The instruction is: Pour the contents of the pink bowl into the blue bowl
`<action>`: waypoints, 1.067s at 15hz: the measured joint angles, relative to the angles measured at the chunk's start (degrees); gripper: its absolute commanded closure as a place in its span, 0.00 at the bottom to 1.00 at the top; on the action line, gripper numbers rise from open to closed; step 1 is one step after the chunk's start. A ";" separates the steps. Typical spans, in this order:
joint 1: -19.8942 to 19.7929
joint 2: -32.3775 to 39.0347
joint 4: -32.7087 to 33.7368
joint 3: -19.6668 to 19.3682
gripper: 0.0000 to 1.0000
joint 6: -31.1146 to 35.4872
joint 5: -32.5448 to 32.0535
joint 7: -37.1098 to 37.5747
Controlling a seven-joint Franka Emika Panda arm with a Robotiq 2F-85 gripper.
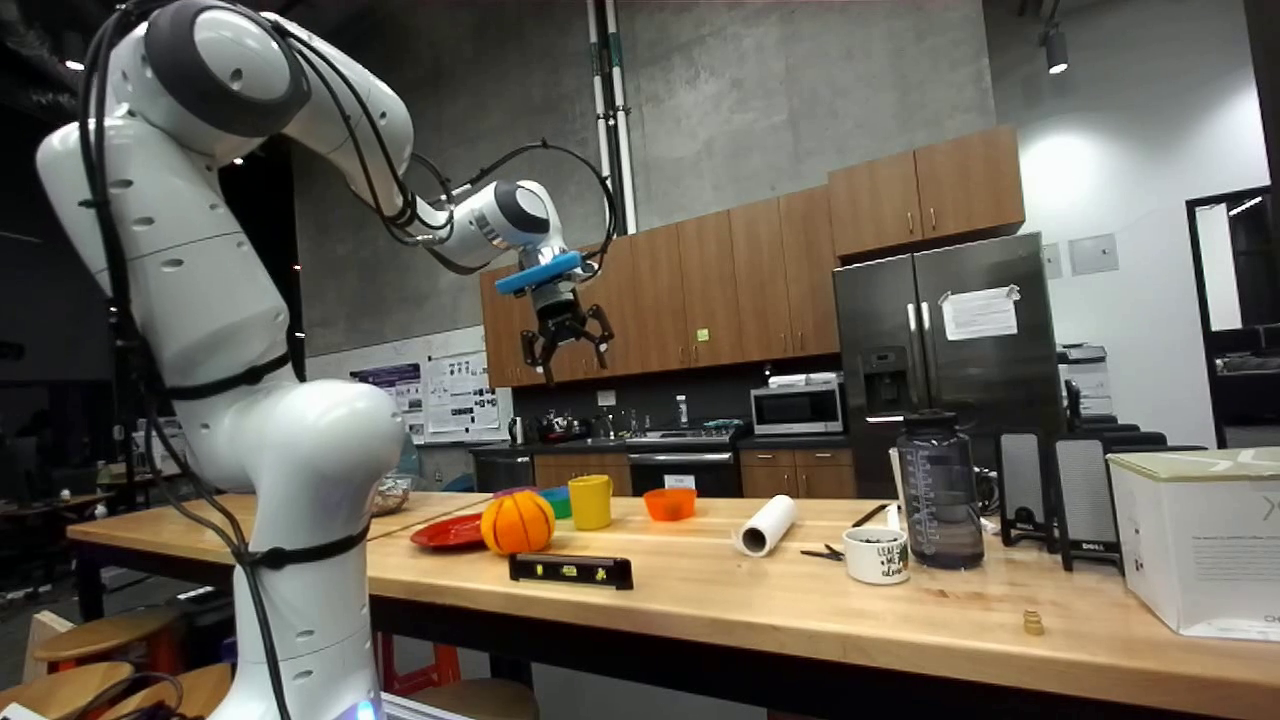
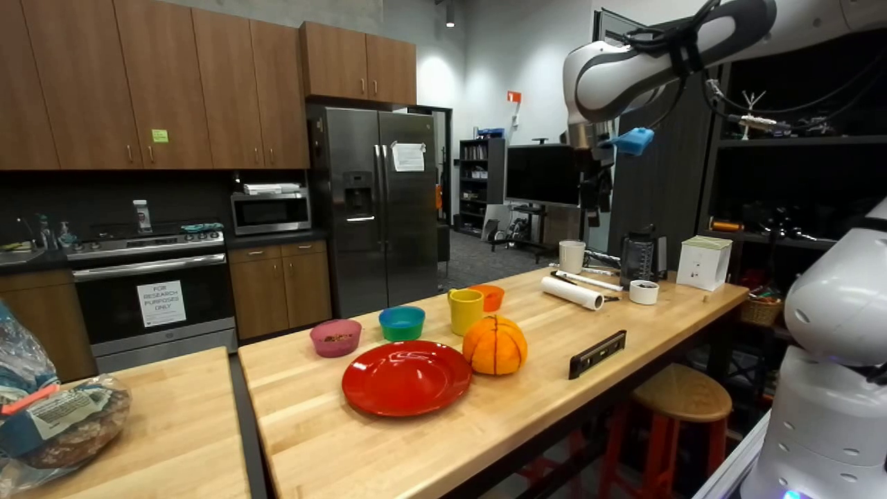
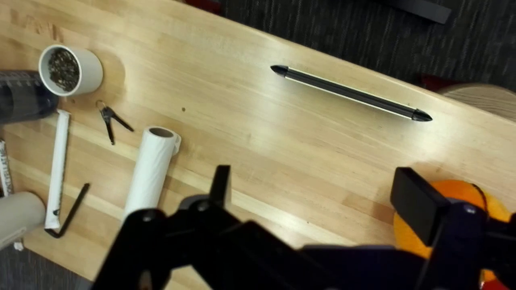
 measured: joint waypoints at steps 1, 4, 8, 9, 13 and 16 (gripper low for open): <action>0.93 0.66 0.00 0.36 0.00 1.11 0.26 -0.02; 3.60 3.29 0.00 1.94 0.00 4.88 1.13 -0.05; 6.42 8.41 0.40 5.05 0.00 9.98 1.62 -0.04; 7.00 9.96 0.90 5.89 0.00 11.06 1.66 -0.05; 8.85 16.68 5.32 8.82 0.00 13.70 2.49 -0.14; 9.79 21.98 10.23 10.70 0.00 15.44 3.44 -0.13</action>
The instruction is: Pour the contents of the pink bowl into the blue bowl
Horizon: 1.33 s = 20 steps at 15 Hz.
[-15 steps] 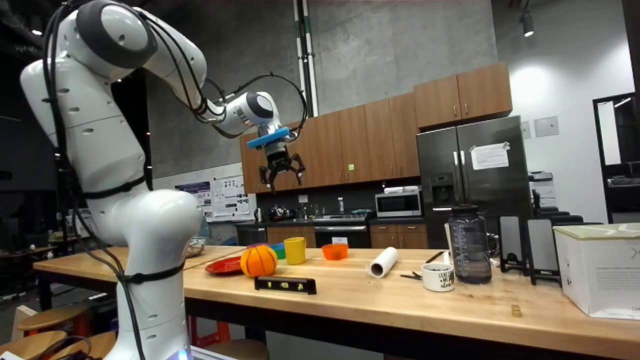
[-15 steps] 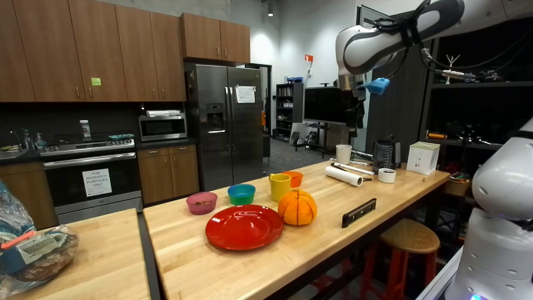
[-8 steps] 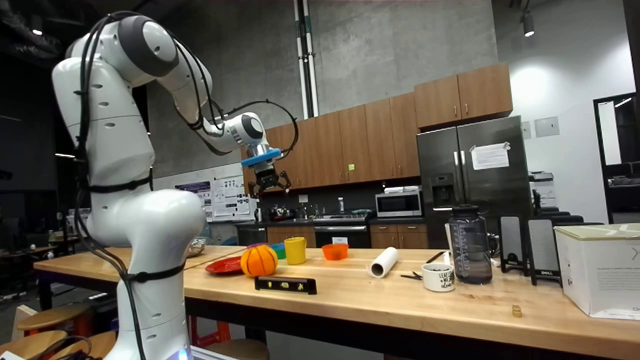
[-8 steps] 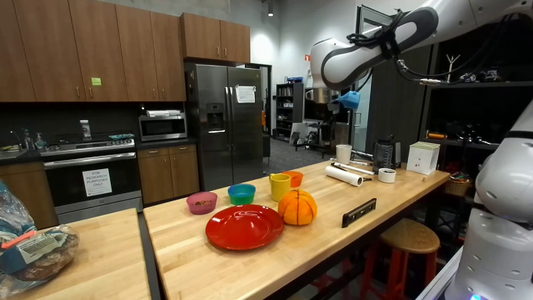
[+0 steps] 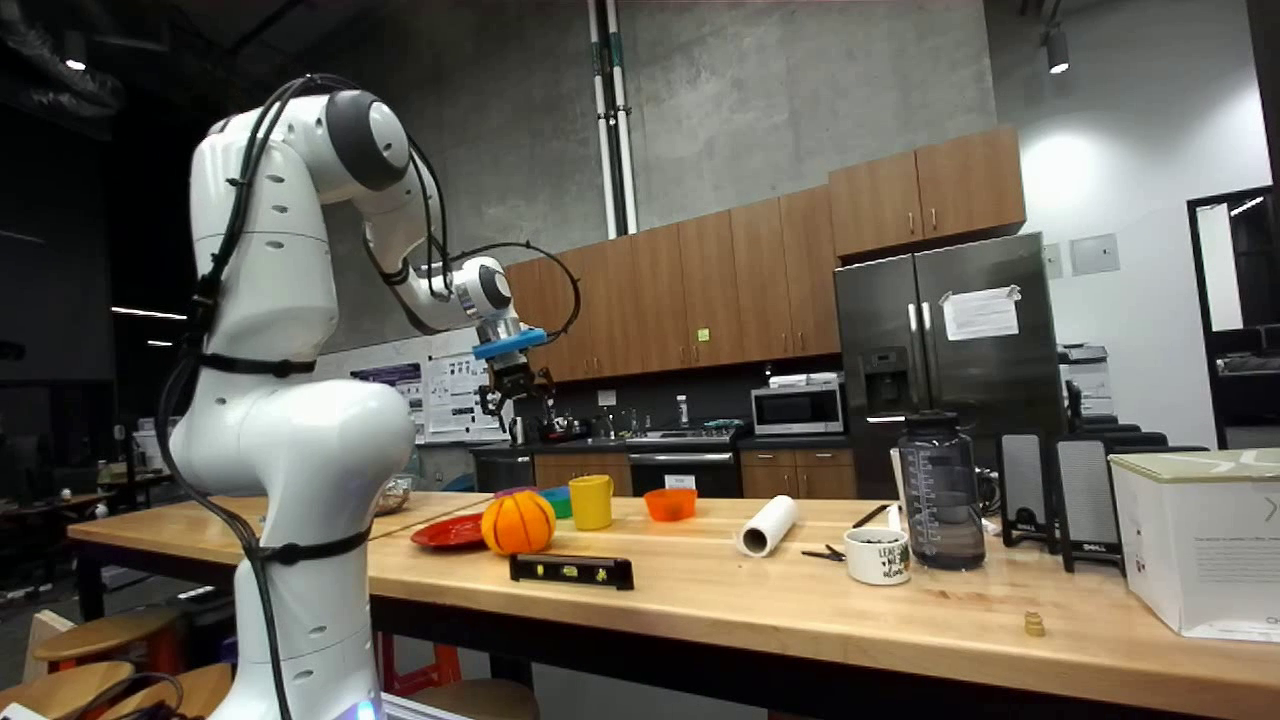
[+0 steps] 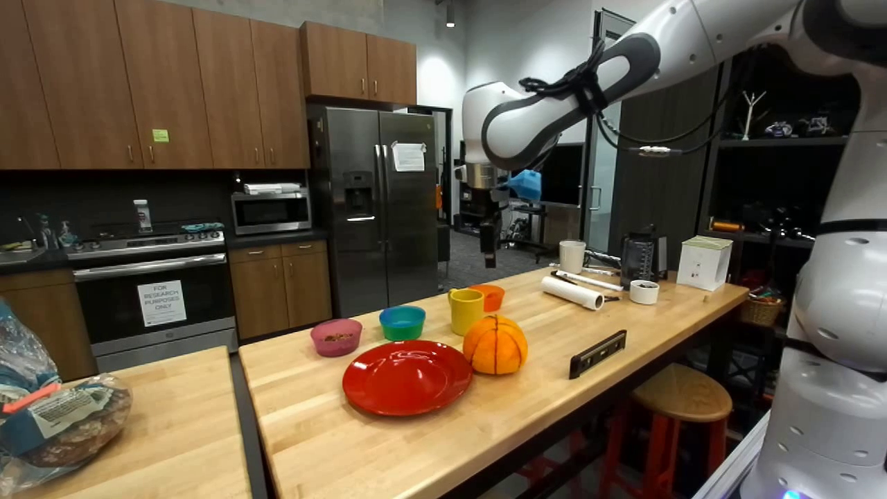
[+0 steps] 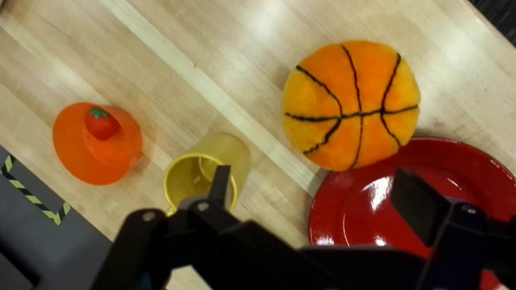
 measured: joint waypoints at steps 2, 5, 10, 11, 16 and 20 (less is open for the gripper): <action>0.36 3.73 3.69 1.13 0.00 1.17 0.45 0.05; 0.95 9.63 9.83 2.40 0.00 1.66 0.59 0.08; 2.04 20.02 20.31 3.64 0.00 1.64 0.54 0.01; 2.35 22.26 22.51 3.70 0.00 1.64 0.54 0.00; 4.27 32.87 34.00 3.77 0.00 1.67 0.23 -0.54; 6.17 40.39 44.03 3.77 0.00 1.66 0.00 -1.46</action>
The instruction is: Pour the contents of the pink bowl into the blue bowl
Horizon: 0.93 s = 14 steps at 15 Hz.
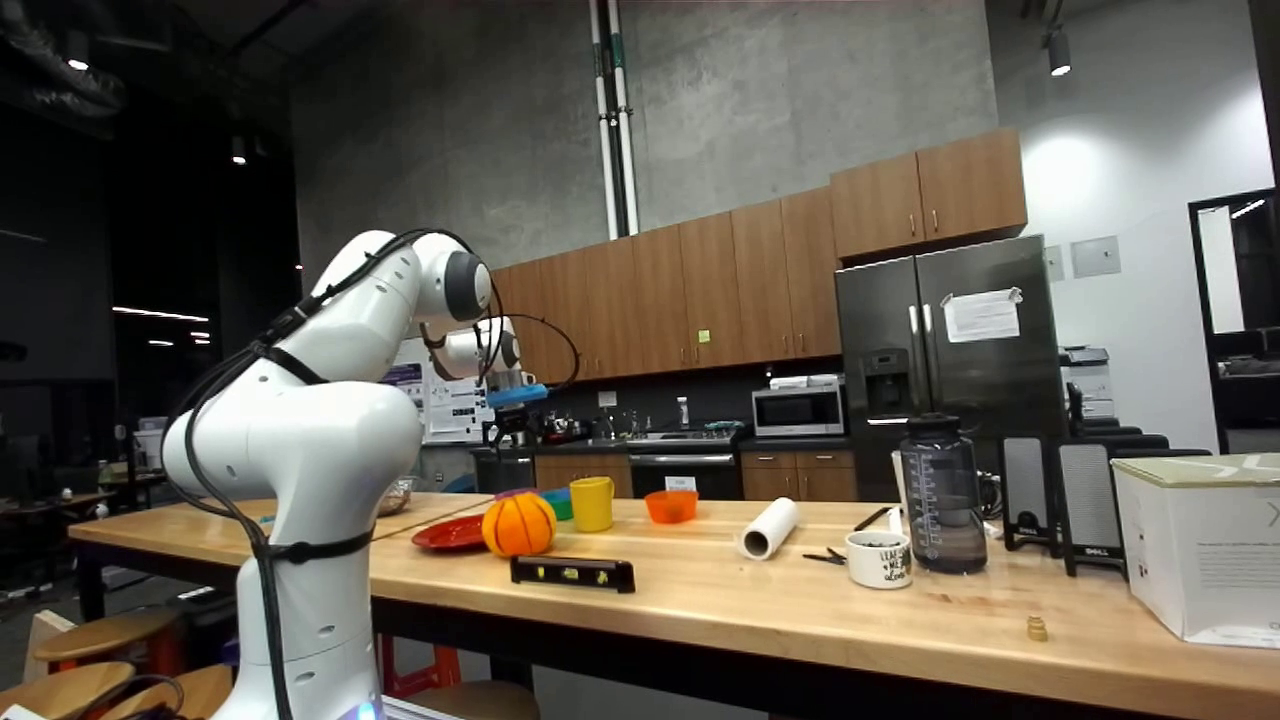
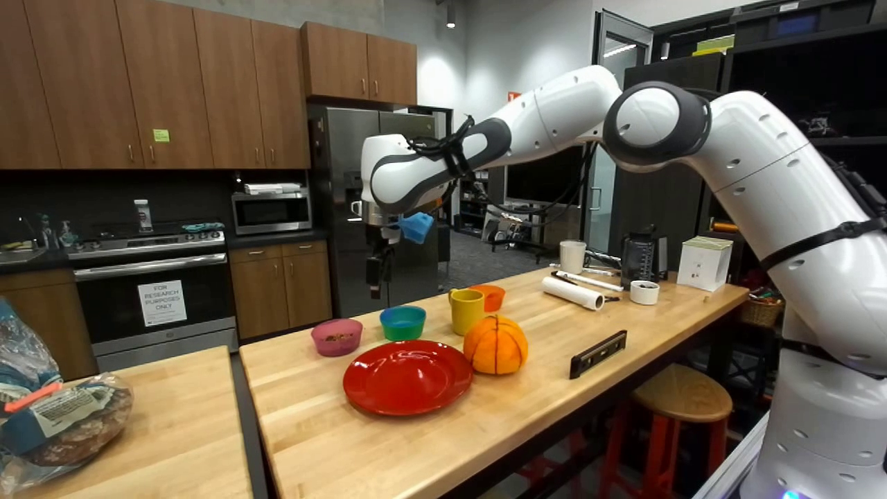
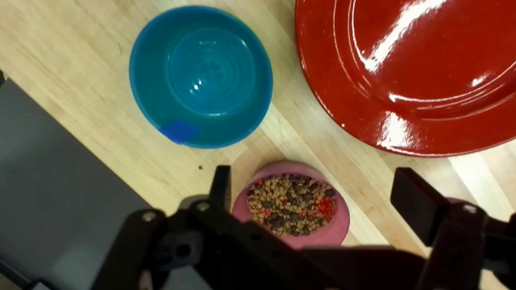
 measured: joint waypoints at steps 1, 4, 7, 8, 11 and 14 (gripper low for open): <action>0.36 1.83 2.64 -0.01 0.00 -0.03 0.00 -0.32; 1.00 7.16 10.32 -0.26 0.00 -0.34 0.01 -1.01; 1.06 11.99 17.37 -0.60 0.00 -1.43 0.04 -2.11; 1.06 13.12 19.18 -0.69 0.00 -2.02 0.04 -2.50; 1.07 14.40 21.47 -0.76 0.00 -2.77 0.05 -2.88; 1.23 14.42 21.74 -0.76 0.00 -2.98 0.05 -2.88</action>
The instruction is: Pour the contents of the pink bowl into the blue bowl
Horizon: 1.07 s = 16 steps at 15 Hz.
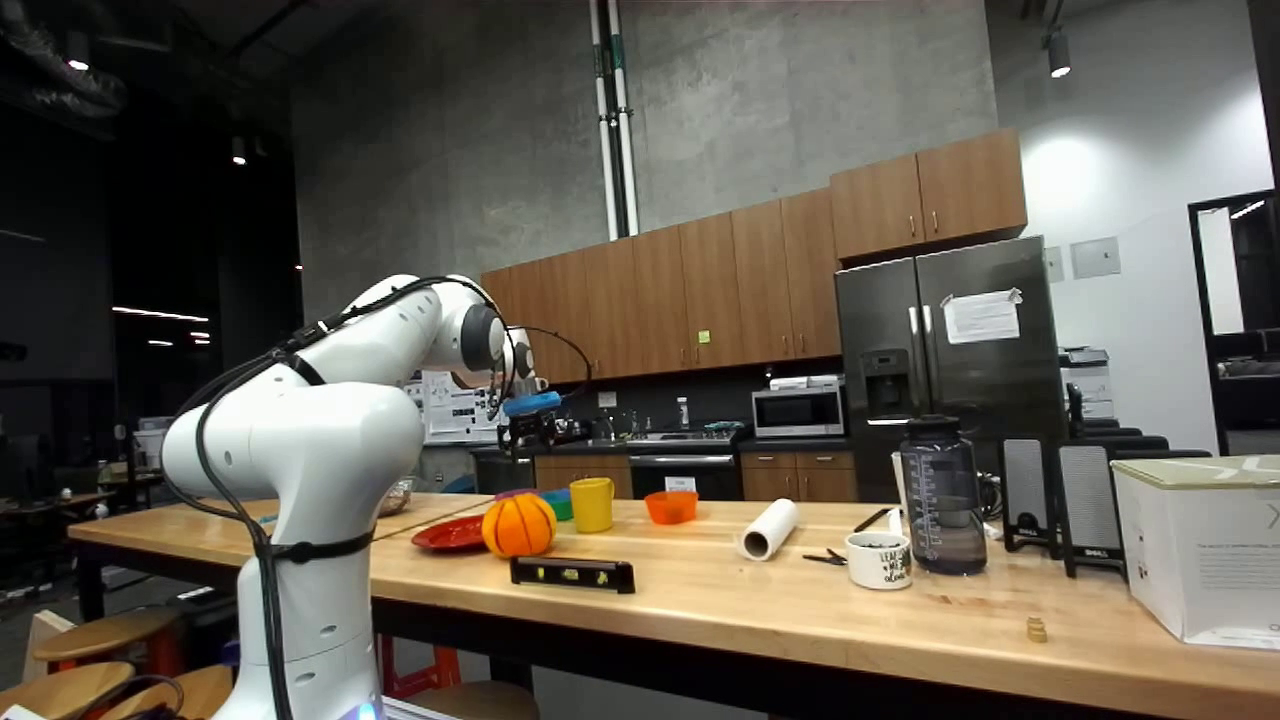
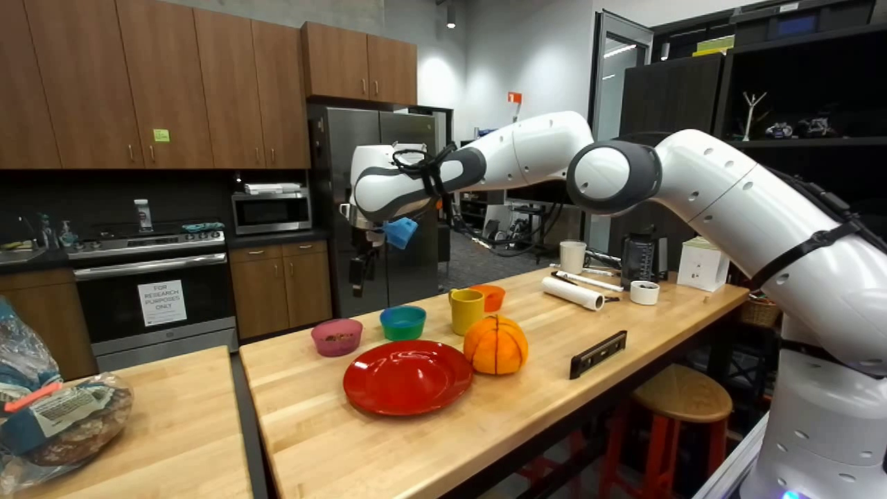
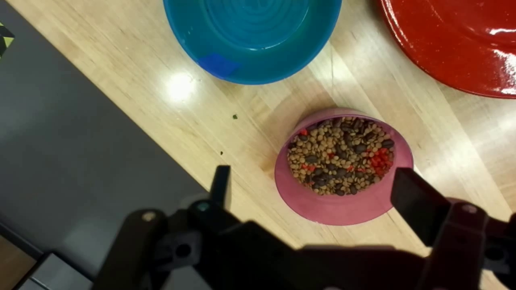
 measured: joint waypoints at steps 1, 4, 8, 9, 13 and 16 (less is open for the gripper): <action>0.01 0.00 0.00 0.00 0.00 -0.02 0.00 0.00; 0.02 0.01 0.01 0.00 0.00 -0.04 0.00 0.00; 0.02 0.01 0.01 0.00 0.00 -0.05 0.00 0.00; 0.02 0.01 0.01 0.00 0.00 -0.06 0.00 0.00; 0.02 0.66 0.40 0.02 0.00 0.20 -0.01 0.00; 0.03 2.81 2.52 0.01 0.00 0.10 -0.05 -0.22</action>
